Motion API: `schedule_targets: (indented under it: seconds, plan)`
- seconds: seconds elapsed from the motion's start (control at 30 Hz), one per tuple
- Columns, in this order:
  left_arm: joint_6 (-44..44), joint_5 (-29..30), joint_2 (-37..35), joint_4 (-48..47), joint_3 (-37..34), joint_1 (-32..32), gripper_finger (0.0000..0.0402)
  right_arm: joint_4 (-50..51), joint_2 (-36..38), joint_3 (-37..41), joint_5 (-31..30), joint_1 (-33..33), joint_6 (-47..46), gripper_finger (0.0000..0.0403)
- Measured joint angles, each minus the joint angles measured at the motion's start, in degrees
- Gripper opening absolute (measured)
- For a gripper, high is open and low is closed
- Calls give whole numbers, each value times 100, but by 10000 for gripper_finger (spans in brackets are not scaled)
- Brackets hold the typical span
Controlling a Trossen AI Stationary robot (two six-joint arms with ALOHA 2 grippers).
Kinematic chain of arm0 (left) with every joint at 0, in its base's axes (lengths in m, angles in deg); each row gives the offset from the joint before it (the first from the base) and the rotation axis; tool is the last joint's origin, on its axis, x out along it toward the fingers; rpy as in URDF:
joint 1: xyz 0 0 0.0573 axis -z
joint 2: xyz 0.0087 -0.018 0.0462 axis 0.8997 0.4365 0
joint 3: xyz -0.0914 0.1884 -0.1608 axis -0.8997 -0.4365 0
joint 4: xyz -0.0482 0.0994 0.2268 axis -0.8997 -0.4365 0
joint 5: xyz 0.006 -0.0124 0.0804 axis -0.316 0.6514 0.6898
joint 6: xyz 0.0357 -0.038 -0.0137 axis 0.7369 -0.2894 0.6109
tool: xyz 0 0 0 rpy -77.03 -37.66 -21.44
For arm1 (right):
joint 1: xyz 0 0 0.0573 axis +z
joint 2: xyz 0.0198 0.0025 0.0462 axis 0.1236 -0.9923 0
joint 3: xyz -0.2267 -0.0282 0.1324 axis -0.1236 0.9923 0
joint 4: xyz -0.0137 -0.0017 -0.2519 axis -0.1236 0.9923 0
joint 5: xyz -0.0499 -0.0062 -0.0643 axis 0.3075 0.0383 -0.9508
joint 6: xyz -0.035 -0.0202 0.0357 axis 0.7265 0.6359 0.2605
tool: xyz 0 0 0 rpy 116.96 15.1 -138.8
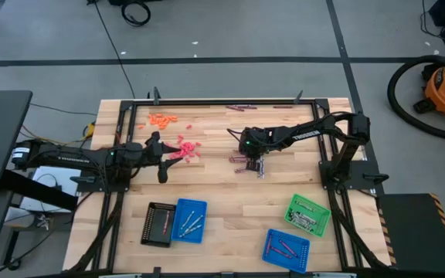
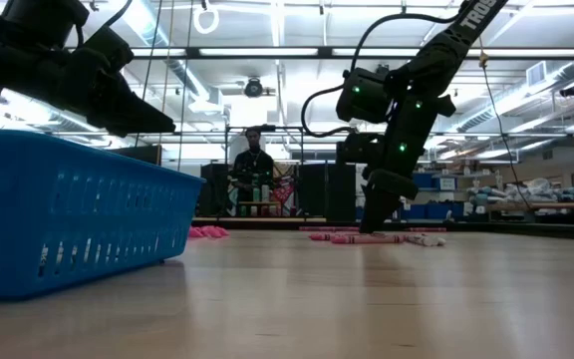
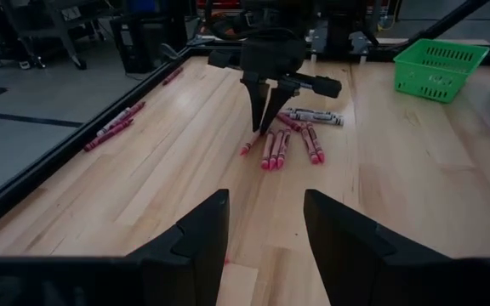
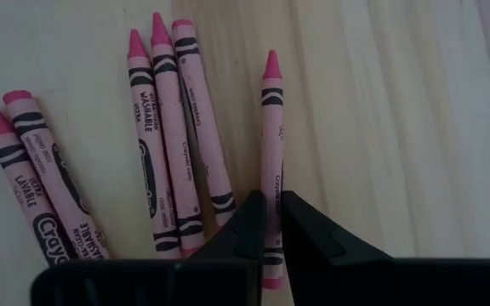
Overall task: Sort crayons
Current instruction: Put the pink crayon into the black bin
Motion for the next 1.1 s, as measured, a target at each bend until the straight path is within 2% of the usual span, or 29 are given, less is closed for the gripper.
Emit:
schedule_targets:
  seconds: [0.37, 0.67, 1.1]
  plan:
    - [-31, 32, 2, 214, 0, 0, 164, -24, 333, -66, -13, 15, -48, 36]
    - [-85, 32, 2, 211, 0, 0, 164, 325, 796, -580, -140, 366, -225, 36]
    - [-85, 30, 2, 308, 0, 4, 164, 1058, 1024, -1580, -398, 885, -615, 36]
